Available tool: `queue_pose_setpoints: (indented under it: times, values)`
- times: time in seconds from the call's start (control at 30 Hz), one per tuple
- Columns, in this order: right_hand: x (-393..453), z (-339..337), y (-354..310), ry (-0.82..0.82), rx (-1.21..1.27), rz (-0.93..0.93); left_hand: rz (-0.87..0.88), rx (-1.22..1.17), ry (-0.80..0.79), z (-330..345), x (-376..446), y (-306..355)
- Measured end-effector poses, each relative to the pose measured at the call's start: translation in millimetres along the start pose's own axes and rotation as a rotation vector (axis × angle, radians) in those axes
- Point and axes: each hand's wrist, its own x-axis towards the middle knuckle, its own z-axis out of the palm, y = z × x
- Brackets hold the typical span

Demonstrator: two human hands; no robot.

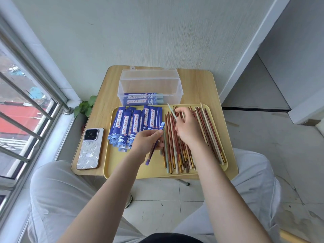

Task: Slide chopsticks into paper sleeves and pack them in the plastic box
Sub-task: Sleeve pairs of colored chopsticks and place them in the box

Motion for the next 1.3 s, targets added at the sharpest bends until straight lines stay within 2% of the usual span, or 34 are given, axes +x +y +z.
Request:
queue_pose_setpoints:
  times: [0.13, 0.17, 0.23, 0.4, 0.53, 0.67, 0.73, 0.83, 0.97, 1.03, 1.3]
  values:
    - [1, -17, -13, -0.124, 0.692, 0.128, 0.062, 0.076, 0.036, -3, 0, 6]
    - [0, -20, -14, -0.156, 0.821, 0.116, 0.069, 0.094, 0.031, -4, 0, 8]
    - [1, -21, -13, -0.163, 0.907, 0.057, 0.086, 0.127, -0.016, -7, 0, 10]
    - [2, -21, -12, 0.02, 0.703, -0.037, 0.116, 0.271, -0.131, -9, -3, 11]
    - [7, -18, -12, 0.118, 0.648, -0.062, 0.103, 0.391, -0.117, -7, -5, 12]
    - [10, -19, -14, 0.15, 0.669, -0.059, 0.001, 0.202, -0.221, -4, -7, 17]
    - [11, -19, -15, 0.173, 0.684, -0.058, -0.009, 0.155, -0.218, -4, -7, 19]
    - [12, -20, -15, 0.221, 0.676, -0.057, 0.037, 0.224, -0.174, -2, -7, 18]
    - [14, -20, -10, 0.293, 0.596, -0.059, 0.155, 0.469, -0.151, -2, -8, 18]
    - [14, -20, -7, 0.324, 0.552, -0.078, 0.181, 0.456, -0.169, -2, -7, 17]
    - [10, -21, -9, 0.227, 0.474, -0.114, 0.155, 0.345, -0.27, -1, -9, 20]
